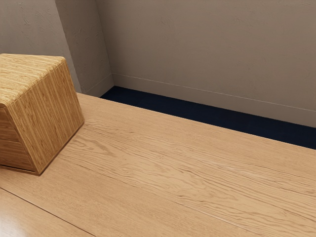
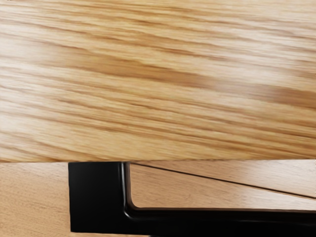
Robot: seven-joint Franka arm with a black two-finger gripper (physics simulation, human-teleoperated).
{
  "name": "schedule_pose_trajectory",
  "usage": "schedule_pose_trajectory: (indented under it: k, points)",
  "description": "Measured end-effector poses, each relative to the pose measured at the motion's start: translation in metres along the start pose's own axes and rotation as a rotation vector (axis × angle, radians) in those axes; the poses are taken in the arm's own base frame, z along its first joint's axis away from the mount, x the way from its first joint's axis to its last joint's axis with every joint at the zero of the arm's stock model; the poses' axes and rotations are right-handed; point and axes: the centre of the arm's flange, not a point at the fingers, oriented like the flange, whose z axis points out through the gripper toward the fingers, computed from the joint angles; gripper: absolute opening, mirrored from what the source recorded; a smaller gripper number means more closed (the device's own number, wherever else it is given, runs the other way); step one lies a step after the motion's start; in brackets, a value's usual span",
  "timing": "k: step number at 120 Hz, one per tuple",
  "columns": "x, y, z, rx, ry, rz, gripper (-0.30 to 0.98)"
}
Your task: Push the drawer handle with one arm to close the drawer
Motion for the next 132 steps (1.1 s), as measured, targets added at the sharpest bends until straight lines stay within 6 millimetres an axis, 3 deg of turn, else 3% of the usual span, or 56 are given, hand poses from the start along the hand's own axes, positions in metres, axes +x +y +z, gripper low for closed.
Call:
schedule_pose_trajectory:
  k: [50, 88, 96, 110, 132]
  points:
    - [-0.006, 0.027, -0.009, -0.05, 0.045, 0.064, -0.1]
    - [-0.058, 0.047, -0.022, -0.104, 0.071, 0.086, -0.1]
    - [-0.071, 0.047, -0.035, -0.098, 0.085, 0.085, -0.1]
    - [-0.097, 0.058, -0.082, -0.052, 0.124, 0.089, -0.08]
    - [-0.116, 0.076, -0.136, -0.004, 0.133, 0.085, 0.31]
